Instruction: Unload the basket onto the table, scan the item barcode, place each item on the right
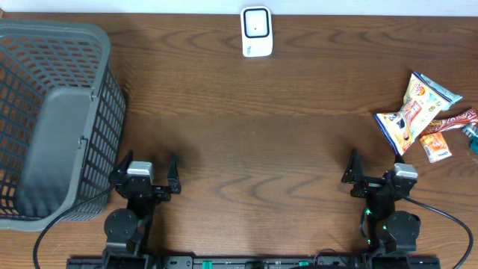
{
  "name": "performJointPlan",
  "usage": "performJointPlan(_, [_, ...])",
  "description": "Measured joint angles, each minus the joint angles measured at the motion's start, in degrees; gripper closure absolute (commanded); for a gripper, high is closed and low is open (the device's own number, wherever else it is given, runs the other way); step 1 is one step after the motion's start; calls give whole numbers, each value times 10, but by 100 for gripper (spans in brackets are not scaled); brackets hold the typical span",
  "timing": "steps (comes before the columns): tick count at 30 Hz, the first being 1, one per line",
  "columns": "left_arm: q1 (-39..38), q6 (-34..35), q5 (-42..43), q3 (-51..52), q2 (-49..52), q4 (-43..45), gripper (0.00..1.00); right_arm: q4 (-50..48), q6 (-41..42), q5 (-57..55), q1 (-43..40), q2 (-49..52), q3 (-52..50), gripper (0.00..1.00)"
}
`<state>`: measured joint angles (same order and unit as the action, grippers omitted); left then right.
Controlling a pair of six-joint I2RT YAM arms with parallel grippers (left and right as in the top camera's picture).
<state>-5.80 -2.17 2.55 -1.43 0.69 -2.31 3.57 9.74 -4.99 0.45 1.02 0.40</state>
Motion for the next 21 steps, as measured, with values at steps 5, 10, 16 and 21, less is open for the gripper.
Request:
performJointPlan(5, [0,9,-2,0,0,0,2,0,0,0,0,0,0,1])
performJointPlan(10, [0,11,-2,0,0,0,2,0,0,0,0,0,0,1])
performJointPlan(16, [0,11,-2,0,0,0,2,0,0,0,0,0,0,1])
performJointPlan(21, [0,11,-2,0,0,0,2,0,0,0,0,0,0,1])
